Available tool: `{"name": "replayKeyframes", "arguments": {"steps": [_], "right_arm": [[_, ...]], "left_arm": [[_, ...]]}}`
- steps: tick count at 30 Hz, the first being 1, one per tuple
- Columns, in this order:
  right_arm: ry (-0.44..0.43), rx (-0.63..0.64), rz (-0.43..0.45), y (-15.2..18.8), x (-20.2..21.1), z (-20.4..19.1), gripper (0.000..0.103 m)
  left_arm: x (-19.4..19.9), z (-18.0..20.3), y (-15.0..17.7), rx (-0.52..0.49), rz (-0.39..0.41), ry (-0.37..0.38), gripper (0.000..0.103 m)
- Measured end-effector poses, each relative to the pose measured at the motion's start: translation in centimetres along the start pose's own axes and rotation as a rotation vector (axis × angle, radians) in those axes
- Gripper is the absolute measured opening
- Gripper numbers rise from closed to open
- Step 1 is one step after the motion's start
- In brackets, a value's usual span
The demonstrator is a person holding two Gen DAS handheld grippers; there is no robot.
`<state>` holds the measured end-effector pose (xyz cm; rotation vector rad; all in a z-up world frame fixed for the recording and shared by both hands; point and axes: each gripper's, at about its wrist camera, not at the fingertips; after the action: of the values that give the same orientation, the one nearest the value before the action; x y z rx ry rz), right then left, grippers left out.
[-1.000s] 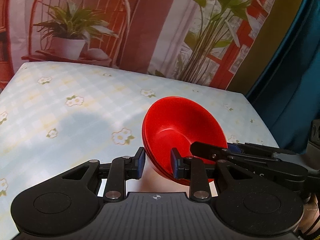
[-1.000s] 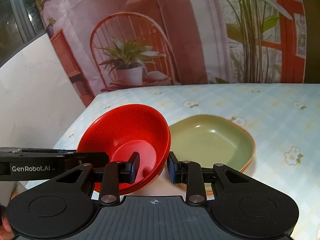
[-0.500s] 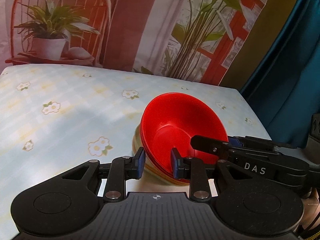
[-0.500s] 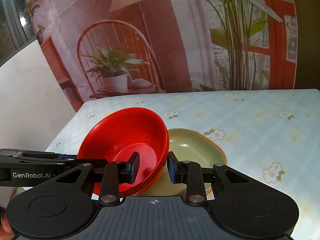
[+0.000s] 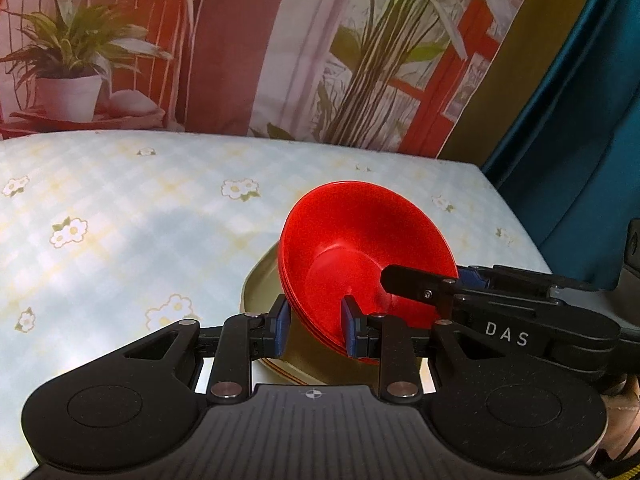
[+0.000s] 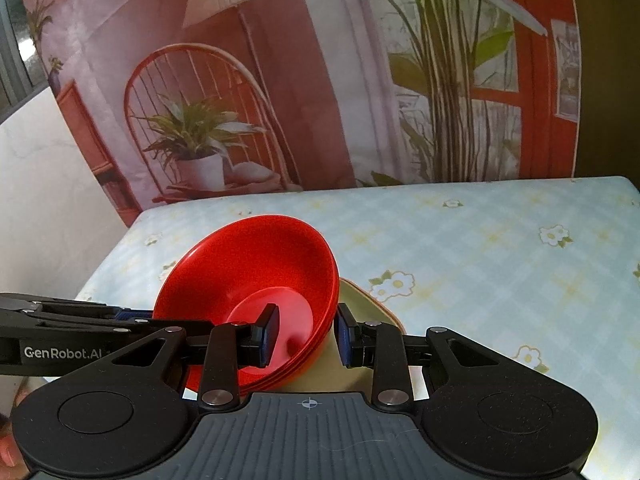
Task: Organize plates and bowls
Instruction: 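Carry and lower the red bowls onto the green plate stack with the left tool, then open the left tool and lift both tools away from the stack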
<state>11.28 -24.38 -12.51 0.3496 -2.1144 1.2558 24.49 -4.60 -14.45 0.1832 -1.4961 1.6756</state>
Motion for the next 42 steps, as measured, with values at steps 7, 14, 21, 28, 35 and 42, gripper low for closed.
{"name": "replayKeyframes", "arguments": {"steps": [7, 14, 21, 28, 35, 42], "right_arm": [[0.016, -0.014, -0.022, 1.0, -1.3, 0.8, 0.028], [0.026, -0.015, -0.055, 1.9, -2.7, 1.2, 0.028], [0.037, -0.008, -0.062, 2.0, -3.0, 1.3, 0.035], [0.066, 0.014, -0.047, 1.7, -2.2, 1.3, 0.047], [0.091, 0.044, -0.015, 1.1, -0.7, 1.0, 0.057], [0.116, 0.071, 0.037, -0.2, 2.1, 0.6, 0.072]], "left_arm": [[-1.7, 0.0, 0.6, -0.019, -0.035, -0.018, 0.029], [-2.6, -0.3, 0.6, -0.014, -0.045, -0.021, 0.03], [-2.5, 0.2, 0.3, -0.025, -0.018, -0.031, 0.036], [-1.5, 0.4, -0.1, -0.059, 0.009, -0.077, 0.056], [0.2, 0.5, -0.5, -0.084, 0.049, -0.109, 0.065], [3.5, 0.8, -1.1, -0.105, 0.126, -0.156, 0.079]]}}
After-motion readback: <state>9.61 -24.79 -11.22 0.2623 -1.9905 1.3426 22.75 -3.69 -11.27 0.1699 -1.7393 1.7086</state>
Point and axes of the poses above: each gripper's, at about its wrist camera, not at the fingertips, and x roughly against the way its jaws point, z to its right, y to its underside, and after that the axes turned 8 degrees about z, right-handed
